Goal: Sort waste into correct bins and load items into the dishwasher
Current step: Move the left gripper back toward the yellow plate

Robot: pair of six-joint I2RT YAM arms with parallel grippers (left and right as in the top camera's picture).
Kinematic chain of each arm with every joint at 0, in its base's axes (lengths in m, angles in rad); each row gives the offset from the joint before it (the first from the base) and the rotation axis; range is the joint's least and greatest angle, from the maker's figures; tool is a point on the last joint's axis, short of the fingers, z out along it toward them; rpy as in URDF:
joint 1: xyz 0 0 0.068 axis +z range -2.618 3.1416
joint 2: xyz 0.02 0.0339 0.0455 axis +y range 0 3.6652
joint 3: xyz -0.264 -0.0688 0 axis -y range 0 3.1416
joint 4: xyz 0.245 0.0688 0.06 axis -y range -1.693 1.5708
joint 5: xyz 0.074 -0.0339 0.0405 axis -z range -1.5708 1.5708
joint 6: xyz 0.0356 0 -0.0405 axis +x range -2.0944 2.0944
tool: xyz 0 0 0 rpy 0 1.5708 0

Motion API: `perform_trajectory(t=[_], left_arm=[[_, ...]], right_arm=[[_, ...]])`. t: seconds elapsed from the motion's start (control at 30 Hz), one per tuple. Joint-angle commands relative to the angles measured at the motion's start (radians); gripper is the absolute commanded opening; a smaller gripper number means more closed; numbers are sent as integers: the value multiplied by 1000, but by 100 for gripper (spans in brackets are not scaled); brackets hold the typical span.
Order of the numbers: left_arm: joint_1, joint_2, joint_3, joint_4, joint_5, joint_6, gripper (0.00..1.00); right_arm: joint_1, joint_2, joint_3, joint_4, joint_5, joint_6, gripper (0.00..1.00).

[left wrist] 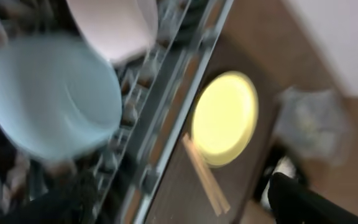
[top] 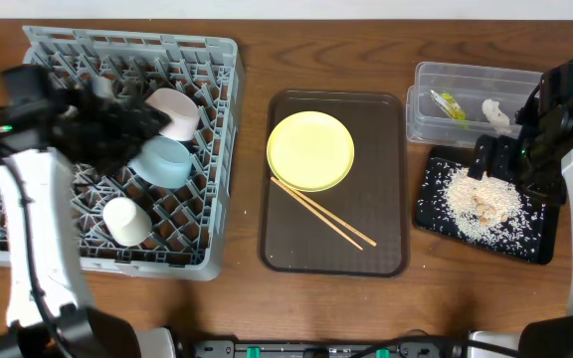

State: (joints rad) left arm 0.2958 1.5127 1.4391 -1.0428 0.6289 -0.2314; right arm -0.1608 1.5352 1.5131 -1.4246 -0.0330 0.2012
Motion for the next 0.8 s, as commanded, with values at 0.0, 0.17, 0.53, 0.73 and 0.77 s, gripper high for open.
perform_trajectory(t=[0.0, 0.17, 0.53, 0.73, 0.77], left_arm=[[-154, -18, 10, -48, -290, -170, 89], [-395, -14, -34, -61, -390, -361, 90], [-762, 49, -190, 130, -527, -692, 90], [-899, 162, -193, 203, -578, -692, 90], [-915, 183, -192, 217, -578, -692, 90]], right_arm=[[-3, -8, 16, 2, 5, 7, 99], [-3, -8, 16, 0, 6, 7, 99], [-2, -8, 16, -2, 5, 7, 99], [-2, -8, 16, -4, 5, 7, 99], [-2, -8, 16, -4, 5, 7, 99]])
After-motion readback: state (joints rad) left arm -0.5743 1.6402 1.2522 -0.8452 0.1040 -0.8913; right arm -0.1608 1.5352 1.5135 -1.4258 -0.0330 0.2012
